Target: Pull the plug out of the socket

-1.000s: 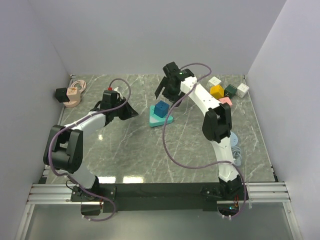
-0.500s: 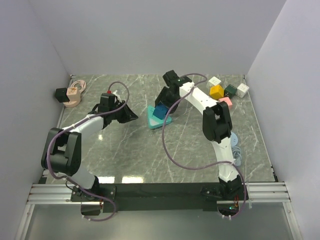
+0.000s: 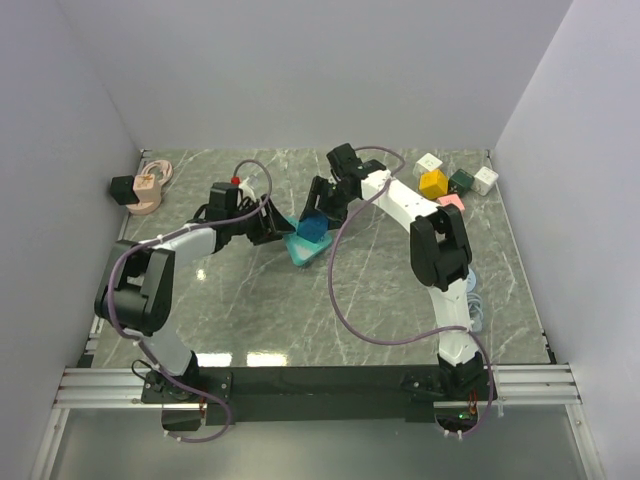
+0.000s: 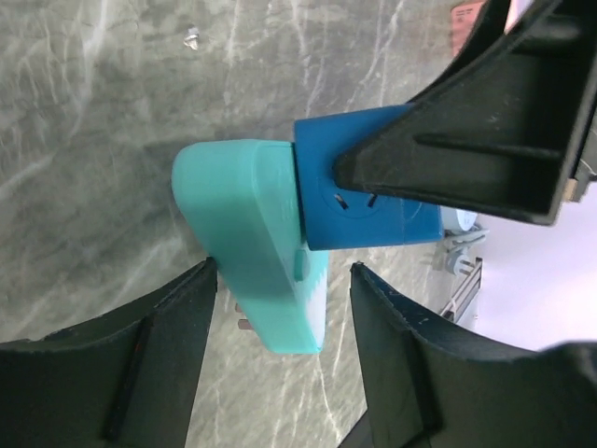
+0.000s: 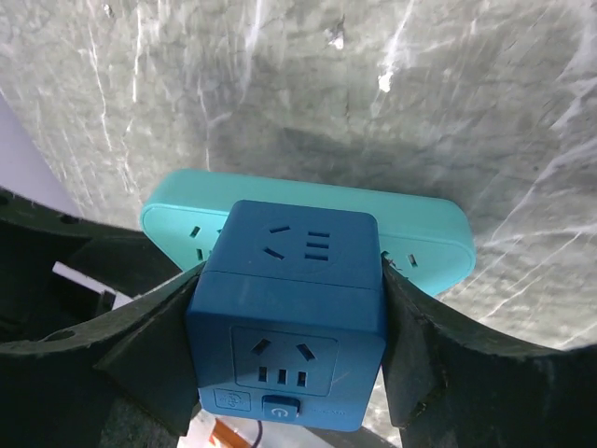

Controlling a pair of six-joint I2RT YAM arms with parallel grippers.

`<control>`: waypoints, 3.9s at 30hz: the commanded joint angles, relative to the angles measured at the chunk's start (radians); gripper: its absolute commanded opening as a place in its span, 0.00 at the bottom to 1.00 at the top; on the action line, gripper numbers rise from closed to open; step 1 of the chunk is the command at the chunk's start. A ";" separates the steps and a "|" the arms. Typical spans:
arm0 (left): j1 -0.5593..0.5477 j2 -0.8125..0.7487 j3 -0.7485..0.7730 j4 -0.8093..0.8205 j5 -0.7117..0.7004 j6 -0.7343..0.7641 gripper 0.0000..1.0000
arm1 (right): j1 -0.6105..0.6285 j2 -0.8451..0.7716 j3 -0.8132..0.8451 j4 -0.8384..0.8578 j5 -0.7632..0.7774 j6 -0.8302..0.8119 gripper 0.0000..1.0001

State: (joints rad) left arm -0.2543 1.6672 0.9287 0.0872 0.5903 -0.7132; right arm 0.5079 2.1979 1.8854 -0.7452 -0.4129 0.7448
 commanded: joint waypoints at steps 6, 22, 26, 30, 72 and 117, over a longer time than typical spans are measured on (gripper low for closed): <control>-0.039 0.078 0.041 0.009 -0.039 0.037 0.65 | 0.017 -0.066 0.014 0.113 -0.199 0.007 0.00; -0.057 0.065 0.035 0.028 -0.176 -0.022 0.00 | 0.040 -0.076 -0.008 0.115 -0.219 0.007 0.00; -0.050 0.060 0.035 -0.027 -0.233 0.003 0.00 | 0.017 -0.069 0.020 0.042 -0.225 -0.034 0.00; -0.016 0.049 -0.029 -0.020 -0.222 0.012 0.00 | -0.095 -0.058 0.084 -0.101 -0.340 -0.195 0.00; 0.076 0.017 0.102 -0.052 -0.041 -0.012 0.00 | -0.359 -0.585 -0.594 -0.137 0.411 -0.098 0.00; -0.134 0.196 0.111 0.514 0.247 -0.537 0.00 | -0.519 -0.622 -0.589 0.443 -0.073 0.014 0.90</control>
State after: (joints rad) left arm -0.3664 1.8427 1.0096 0.3916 0.7944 -1.0851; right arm -0.0406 1.6512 1.4643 -0.4858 -0.2455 0.7834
